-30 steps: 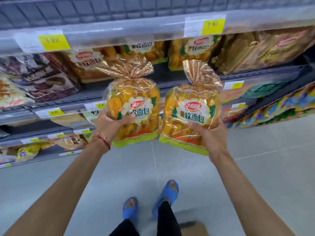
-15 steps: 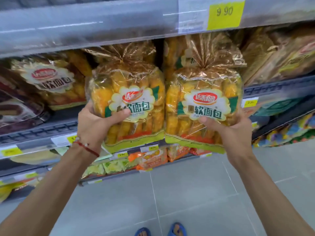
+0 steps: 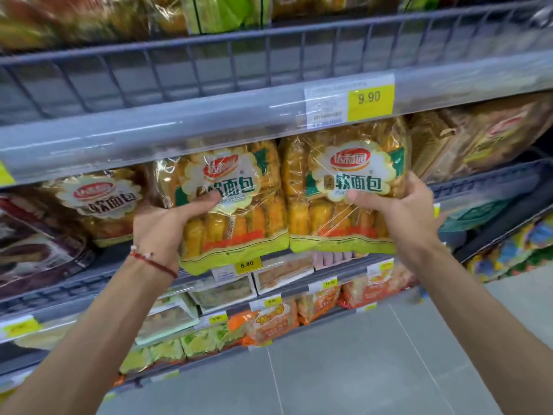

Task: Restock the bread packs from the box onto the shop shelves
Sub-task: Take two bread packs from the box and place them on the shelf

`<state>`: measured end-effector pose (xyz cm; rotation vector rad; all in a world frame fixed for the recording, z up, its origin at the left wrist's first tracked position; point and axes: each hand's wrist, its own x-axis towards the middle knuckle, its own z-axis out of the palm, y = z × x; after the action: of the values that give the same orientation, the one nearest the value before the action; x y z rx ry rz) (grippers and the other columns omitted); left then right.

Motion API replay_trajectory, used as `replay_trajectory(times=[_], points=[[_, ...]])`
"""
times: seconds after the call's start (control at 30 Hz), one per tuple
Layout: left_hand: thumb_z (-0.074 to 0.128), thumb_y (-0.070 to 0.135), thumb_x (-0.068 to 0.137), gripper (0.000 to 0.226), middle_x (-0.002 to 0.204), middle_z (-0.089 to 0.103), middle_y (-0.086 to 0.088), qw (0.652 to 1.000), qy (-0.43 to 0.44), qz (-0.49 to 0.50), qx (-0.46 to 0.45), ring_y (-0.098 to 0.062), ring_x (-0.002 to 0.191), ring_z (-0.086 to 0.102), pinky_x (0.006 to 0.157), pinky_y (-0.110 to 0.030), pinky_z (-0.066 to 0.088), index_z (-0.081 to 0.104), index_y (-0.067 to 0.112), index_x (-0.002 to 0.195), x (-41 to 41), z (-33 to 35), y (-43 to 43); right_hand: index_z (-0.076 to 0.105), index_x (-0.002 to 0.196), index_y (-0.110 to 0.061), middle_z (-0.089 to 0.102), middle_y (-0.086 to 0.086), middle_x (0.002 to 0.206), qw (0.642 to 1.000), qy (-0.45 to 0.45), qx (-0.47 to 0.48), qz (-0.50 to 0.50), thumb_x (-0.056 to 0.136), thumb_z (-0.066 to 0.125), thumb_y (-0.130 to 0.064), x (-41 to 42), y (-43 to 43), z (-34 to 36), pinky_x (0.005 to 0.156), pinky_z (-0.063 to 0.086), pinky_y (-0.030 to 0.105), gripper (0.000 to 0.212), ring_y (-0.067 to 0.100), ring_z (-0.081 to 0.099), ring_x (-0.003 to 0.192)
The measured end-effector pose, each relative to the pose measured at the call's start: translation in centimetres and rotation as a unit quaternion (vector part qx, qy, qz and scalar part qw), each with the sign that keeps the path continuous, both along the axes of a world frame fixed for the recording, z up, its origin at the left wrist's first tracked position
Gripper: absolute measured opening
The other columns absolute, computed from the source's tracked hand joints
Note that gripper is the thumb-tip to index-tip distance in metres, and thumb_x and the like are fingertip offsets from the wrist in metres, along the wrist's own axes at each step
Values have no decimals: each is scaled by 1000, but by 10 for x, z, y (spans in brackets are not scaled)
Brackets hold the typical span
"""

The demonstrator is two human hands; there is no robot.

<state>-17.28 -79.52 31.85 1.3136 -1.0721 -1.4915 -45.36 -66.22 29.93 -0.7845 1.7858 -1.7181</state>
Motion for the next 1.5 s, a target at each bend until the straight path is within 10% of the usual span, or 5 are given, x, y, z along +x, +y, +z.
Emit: replay_trajectory(times=[0.33, 0.53, 0.63, 0.8, 1.5], points=[[94, 30, 46, 49, 87, 77, -7, 994, -11, -21, -111, -18, 58, 69, 41, -17, 45, 71, 16, 87, -8, -3, -33, 67, 113, -17, 80, -4, 99, 1000, 5, -16, -8, 63, 93, -9, -27, -15, 15, 71, 59, 25, 57, 15, 77, 92], [92, 22, 61, 46, 101, 74, -10, 991, -62, -22, -117, -26, 94, 72, 82, -44, 59, 72, 10, 101, -17, -29, -52, 59, 126, -18, 75, -12, 102, 1000, 29, -10, -5, 72, 92, -10, -28, -47, 6, 72, 51, 6, 64, -6, 71, 89], [81, 8, 75, 55, 109, 70, -4, 992, -57, -14, -115, -13, 97, 68, 93, -29, 56, 61, 4, 126, -17, -41, -45, 52, 130, -19, 69, -15, 104, 999, 42, -4, 3, 80, 87, -8, -23, -50, -13, 68, 46, 0, 62, -20, 65, 78], [90, 36, 58, 100, 134, 56, -2, 986, -76, 61, -133, -18, 122, 56, 112, -34, 37, 35, 18, 140, -22, -64, -24, 50, 140, -19, 63, 2, 131, 996, 78, -7, -48, 77, 91, -26, -15, -57, -24, 97, 54, 20, 76, 2, 66, 111], [79, 15, 78, 72, 135, 50, -9, 968, -185, 113, -126, -22, 121, 54, 107, -33, 40, 39, 11, 138, -32, -75, -2, 49, 139, -18, 65, -10, 119, 989, 90, 119, 15, 85, 84, -32, -25, -41, -27, 95, 42, 23, 66, 12, 60, 114]])
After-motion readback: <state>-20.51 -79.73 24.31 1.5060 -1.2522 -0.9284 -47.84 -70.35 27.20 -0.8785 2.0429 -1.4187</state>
